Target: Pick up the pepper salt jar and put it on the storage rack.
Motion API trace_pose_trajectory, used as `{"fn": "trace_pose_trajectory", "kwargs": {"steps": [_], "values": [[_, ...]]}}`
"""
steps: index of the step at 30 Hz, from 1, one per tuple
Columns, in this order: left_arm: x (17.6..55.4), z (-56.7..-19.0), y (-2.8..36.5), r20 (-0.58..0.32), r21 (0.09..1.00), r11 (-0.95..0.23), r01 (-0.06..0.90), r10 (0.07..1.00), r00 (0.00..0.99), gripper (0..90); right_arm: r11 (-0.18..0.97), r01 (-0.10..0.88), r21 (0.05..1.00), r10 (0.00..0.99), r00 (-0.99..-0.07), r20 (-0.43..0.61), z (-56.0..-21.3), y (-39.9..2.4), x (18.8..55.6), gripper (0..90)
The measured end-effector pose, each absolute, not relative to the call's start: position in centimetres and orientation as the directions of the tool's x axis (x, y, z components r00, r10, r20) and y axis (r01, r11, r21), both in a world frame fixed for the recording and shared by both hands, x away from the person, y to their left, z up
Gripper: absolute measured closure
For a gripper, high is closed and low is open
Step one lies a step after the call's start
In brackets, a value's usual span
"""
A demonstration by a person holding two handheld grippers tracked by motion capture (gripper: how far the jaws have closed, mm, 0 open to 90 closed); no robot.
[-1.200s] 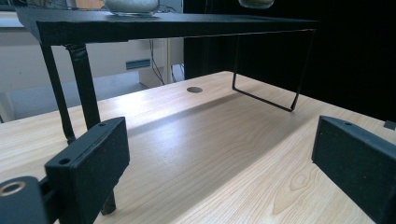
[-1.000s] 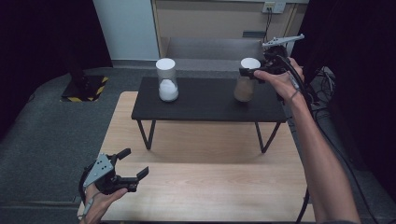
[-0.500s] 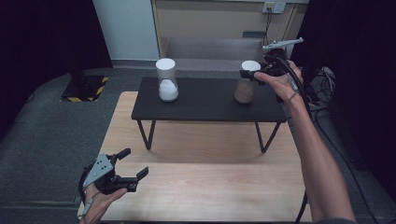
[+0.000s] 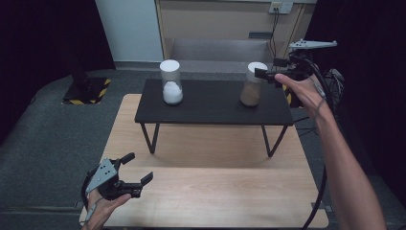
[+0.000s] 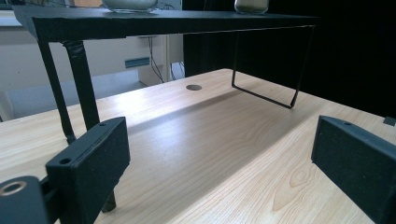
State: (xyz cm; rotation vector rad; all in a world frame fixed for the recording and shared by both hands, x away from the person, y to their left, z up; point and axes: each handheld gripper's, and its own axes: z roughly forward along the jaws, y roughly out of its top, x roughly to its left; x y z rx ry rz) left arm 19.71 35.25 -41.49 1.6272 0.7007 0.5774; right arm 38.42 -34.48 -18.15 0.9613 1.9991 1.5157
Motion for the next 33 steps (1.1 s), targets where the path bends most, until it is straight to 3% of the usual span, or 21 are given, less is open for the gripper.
{"fn": "trace_pose_trajectory", "kwargs": {"steps": [16,33], "values": [[19.7,-41.5,35.1,-0.009,0.986,-0.111,0.128,0.719,0.695,3.1,0.128,0.085,0.988,0.633,-0.774,-0.015,-22.1,-38.6,32.3,5.5],[19.8,-41.5,35.0,-0.009,0.985,-0.114,0.130,0.718,0.696,3.1,0.159,0.098,0.982,0.555,-0.832,-0.006,-27.0,-37.3,29.2,5.1]]}}
